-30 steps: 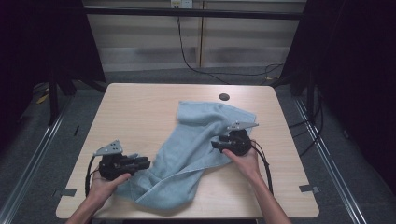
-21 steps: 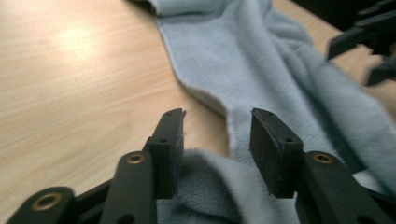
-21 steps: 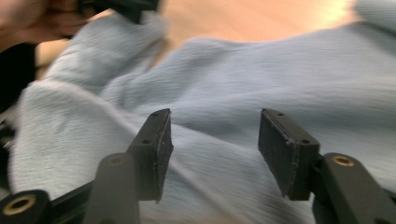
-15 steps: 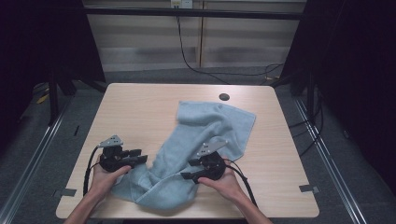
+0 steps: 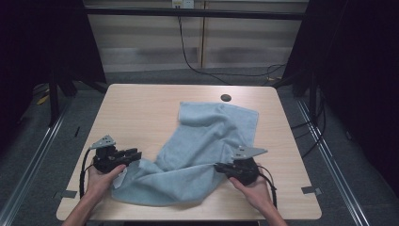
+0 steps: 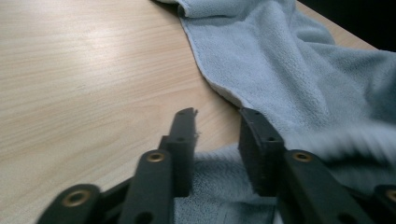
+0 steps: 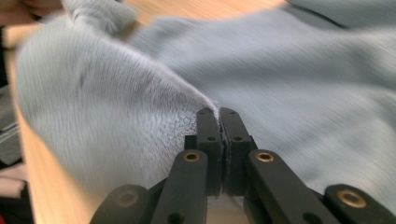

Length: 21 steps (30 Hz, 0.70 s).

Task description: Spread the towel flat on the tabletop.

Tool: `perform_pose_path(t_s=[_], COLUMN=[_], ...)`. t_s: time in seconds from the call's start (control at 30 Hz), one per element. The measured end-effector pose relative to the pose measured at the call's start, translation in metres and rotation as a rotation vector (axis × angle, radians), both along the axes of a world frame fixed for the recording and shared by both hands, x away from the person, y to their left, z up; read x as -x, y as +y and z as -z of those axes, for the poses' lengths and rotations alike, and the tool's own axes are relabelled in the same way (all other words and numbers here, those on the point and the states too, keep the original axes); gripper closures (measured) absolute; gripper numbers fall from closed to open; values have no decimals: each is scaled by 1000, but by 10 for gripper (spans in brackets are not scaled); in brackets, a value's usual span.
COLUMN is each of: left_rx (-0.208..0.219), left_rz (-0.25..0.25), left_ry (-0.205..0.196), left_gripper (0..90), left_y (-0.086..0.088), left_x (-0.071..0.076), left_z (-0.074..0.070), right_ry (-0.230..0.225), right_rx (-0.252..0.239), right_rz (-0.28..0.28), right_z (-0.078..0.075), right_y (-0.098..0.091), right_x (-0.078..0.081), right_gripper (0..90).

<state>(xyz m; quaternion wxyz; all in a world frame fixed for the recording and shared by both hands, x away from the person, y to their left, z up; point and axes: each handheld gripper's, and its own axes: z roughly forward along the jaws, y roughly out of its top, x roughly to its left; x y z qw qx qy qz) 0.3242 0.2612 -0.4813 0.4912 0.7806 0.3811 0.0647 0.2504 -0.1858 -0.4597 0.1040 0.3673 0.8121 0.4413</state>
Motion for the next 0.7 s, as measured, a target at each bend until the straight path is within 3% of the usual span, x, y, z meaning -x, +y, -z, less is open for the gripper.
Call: perform_pose_path(t_s=[0.13,0.23,0.3,0.33,0.4,0.5,0.57,0.63,0.7], left_rx=[-19,-38,-35,-51,-92,-146,-129,-127,-153], left_rz=[2,30,80,111,168,188,189,186,186], left_ry=[-4,15,52,52,55,54,52,53,26], left_gripper=[753,737,696,679,618,579,574,598,691], left_y=[-5,-13,-24,-32,-47,-61,-62,-60,-60], left_x=[0,1,5,9,15,16,13,12,13], left_z=[2,7,11,13,16,21,25,26,26], right_ry=[26,56,74,81,82,51,34,24,25], right_rx=[35,61,81,72,56,18,1,-9,-18], right_rz=[121,202,234,238,244,236,218,194,164], right_z=[12,23,27,28,26,16,10,7,6], right_y=[-41,-66,-78,-82,-86,-83,-76,-67,-54], right_x=[6,6,6,7,8,7,2,-5,-14], right_gripper=[882,880,861,805,729,607,579,570,565])
